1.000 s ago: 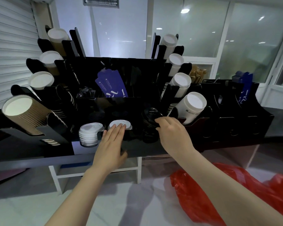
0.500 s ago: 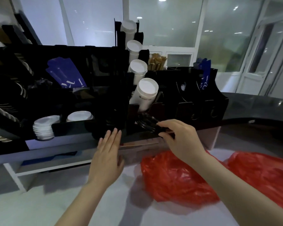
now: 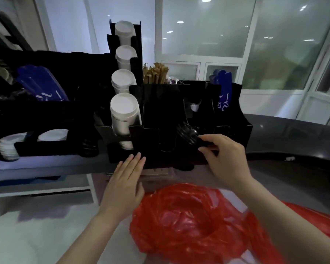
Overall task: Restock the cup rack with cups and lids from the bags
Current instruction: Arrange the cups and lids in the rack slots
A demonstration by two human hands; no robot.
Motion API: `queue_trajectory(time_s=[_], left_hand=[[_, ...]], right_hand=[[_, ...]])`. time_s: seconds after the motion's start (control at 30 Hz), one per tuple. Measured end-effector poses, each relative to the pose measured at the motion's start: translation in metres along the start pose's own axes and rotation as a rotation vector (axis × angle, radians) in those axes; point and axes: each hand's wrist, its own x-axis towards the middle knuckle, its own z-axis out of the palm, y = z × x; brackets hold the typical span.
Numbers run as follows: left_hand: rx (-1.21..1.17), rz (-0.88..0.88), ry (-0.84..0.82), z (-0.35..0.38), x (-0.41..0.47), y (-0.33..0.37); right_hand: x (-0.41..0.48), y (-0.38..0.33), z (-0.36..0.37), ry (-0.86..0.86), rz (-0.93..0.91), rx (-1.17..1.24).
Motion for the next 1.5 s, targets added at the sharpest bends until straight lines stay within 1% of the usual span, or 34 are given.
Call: queue_trajectory(time_s=[0.17, 0.27, 0.37, 0.5, 0.57, 0.67, 0.73, 0.87, 1.0, 1.07, 1.17, 1.3, 1.37, 1.5], left_hand=[[0.029, -0.078, 0.038, -0.007, 0.004, 0.002], [0.064, -0.125, 0.052, -0.018, -0.005, -0.01], [0.065, -0.195, 0.101, -0.03, -0.011, -0.026], [0.078, -0.306, 0.234, -0.041, -0.01, -0.043], [0.087, -0.364, 0.273, -0.044, -0.006, -0.053], [0.155, -0.416, 0.219, -0.049, 0.006, -0.07], [0.247, -0.428, 0.139, -0.052, 0.016, -0.083], [0.418, -0.467, -0.089, -0.051, 0.037, -0.107], [0.468, -0.435, -0.192, -0.043, 0.045, -0.121], [0.521, -0.418, -0.202, -0.04, 0.045, -0.125], [0.584, -0.464, -0.205, -0.042, 0.048, -0.126], [0.551, -0.506, -0.222, -0.042, 0.052, -0.124], [0.547, -0.49, -0.227, -0.043, 0.048, -0.122], [0.537, -0.418, -0.181, -0.042, 0.031, -0.111]], right_hand=[[0.039, 0.0, 0.017, 0.053, -0.042, 0.109], [0.062, -0.008, 0.036, 0.032, -0.078, 0.107], [0.079, -0.012, 0.053, -0.03, -0.117, 0.002], [0.088, -0.013, 0.071, -0.12, -0.149, -0.133], [0.09, -0.012, 0.078, -0.151, -0.187, -0.21], [0.09, -0.013, 0.087, -0.227, -0.268, -0.376], [0.092, -0.014, 0.091, -0.264, -0.297, -0.46], [0.089, -0.011, 0.099, -0.303, -0.297, -0.595], [0.079, -0.01, 0.11, -0.333, -0.297, -0.654], [0.076, -0.008, 0.113, -0.352, -0.31, -0.662], [0.073, -0.006, 0.115, -0.391, -0.317, -0.694], [0.07, -0.004, 0.118, -0.443, -0.351, -0.743], [0.068, -0.003, 0.118, -0.443, -0.361, -0.765], [0.062, 0.001, 0.121, -0.417, -0.384, -0.757]])
